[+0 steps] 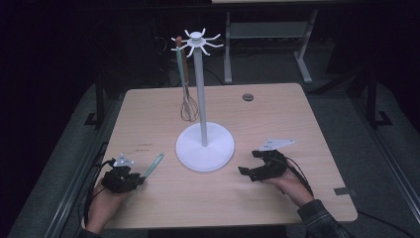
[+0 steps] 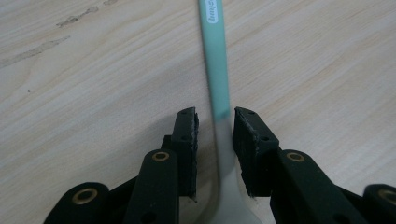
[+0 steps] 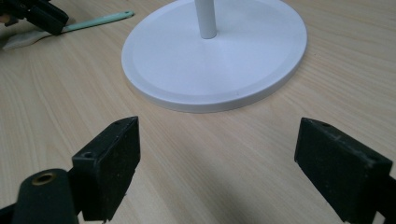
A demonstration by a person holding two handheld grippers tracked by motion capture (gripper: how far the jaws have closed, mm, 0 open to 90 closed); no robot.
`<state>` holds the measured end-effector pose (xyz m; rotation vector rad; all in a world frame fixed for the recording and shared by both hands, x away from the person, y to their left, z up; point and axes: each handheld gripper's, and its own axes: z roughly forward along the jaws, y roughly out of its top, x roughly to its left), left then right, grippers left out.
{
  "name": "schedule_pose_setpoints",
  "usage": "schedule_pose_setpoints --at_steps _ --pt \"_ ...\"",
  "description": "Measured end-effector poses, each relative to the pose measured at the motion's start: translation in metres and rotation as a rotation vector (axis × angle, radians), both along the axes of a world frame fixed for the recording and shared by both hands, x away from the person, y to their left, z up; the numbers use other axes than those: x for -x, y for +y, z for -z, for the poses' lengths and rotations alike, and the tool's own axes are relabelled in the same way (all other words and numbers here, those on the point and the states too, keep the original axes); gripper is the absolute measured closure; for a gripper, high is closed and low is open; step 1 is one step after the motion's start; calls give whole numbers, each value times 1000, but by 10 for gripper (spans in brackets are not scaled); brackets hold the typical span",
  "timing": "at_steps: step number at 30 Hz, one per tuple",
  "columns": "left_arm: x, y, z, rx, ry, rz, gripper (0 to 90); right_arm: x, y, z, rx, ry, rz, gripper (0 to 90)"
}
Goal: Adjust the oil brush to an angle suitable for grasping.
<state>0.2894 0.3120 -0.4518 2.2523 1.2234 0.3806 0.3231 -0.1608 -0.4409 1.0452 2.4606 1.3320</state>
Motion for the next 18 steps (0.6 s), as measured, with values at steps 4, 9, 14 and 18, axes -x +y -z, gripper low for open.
schedule_pose_setpoints --at_steps 4,9,14,18 --pt "2 1 1 -2 -18 -14 718 0 0 0 -6 7 4 139" --pt "5 5 4 45 -22 -38 819 -1 0 1 -7 10 2 140" --pt "6 7 5 65 -29 -42 836 -1 1 2 -5 5 -6 140" --pt "5 12 6 113 -16 -43 841 0 3 2 -9 12 -9 140"
